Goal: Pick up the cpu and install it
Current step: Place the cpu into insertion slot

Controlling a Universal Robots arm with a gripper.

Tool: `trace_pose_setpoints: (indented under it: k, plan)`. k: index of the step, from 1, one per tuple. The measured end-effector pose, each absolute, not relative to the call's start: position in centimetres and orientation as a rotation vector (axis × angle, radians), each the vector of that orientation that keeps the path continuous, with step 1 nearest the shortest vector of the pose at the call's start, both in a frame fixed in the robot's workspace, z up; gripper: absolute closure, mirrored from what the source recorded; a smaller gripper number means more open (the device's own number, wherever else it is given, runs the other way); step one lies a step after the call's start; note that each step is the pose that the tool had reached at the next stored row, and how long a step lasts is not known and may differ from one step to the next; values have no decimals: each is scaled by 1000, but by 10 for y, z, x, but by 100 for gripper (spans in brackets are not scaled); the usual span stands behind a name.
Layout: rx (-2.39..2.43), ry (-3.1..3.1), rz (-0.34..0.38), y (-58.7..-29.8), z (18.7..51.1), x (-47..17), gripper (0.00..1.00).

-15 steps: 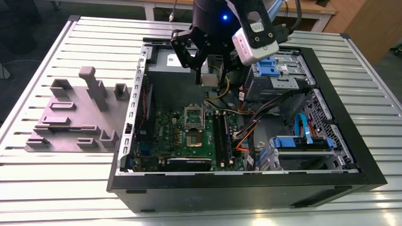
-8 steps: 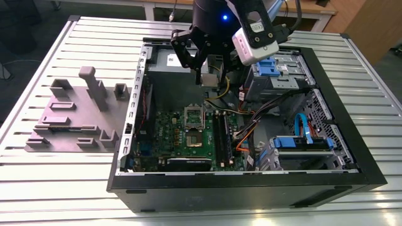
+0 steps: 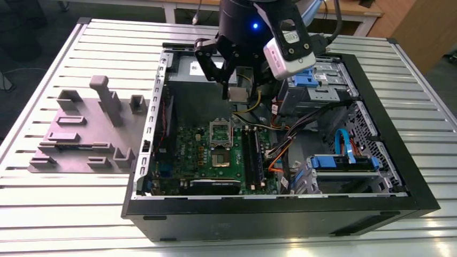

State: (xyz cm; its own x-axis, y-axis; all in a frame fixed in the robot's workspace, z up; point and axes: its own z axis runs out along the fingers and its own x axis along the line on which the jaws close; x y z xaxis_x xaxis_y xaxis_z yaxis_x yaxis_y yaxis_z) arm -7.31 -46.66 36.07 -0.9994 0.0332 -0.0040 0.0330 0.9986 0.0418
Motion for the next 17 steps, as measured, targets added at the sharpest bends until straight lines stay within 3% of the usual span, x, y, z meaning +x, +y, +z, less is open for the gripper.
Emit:
trace_pose_setpoints:
  k: [17]
  plan:
    - [-3,3139,66,-471,330,-73,53]
